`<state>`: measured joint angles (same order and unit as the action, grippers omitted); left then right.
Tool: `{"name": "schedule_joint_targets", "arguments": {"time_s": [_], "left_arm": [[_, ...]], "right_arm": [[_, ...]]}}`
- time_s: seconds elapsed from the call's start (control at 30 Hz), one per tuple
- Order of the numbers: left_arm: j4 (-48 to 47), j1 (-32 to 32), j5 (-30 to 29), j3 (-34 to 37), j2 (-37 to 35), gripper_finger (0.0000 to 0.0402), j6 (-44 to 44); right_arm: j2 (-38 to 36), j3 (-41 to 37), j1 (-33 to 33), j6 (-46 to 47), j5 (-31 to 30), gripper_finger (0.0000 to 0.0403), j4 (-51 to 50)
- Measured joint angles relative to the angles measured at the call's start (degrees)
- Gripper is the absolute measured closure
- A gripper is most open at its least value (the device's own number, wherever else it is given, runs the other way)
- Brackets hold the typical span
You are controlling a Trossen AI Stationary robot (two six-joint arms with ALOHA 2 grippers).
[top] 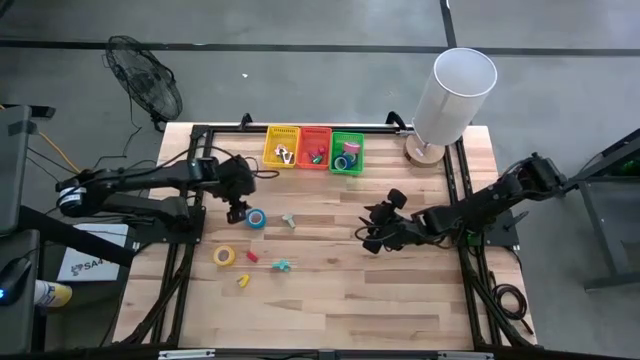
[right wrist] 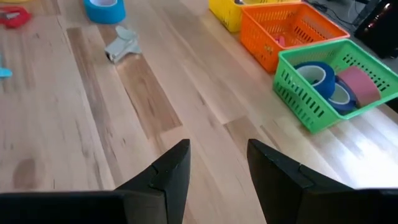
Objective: Pick and place Stapler, Stapler remover, tape
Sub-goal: Put the light blue tape into the green basket
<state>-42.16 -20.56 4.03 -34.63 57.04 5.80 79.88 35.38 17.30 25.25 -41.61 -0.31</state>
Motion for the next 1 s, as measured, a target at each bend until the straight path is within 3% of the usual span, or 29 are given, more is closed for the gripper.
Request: {"name": "schedule_joint_targets", "arguments": {"time_s": [0.13, 0.63, 1.0], "left_arm": [[-2.69, -0.02, -0.07, 0.0, 1.34, 0.0184, -0.02], [1.95, 0.05, 0.31, -0.19, 13.44, 0.0184, -4.34], [3.55, -0.06, 2.72, -0.17, 14.27, 0.0184, -2.54]], "right_arm": [[0.0, -1.35, 0.0, -1.29, -0.1, 0.0251, 2.55], [0.0, -1.53, 0.0, -0.28, 0.0, 0.0251, 3.18], [0.0, -1.53, -0.02, -0.26, -0.15, 0.0251, 2.92]]}}
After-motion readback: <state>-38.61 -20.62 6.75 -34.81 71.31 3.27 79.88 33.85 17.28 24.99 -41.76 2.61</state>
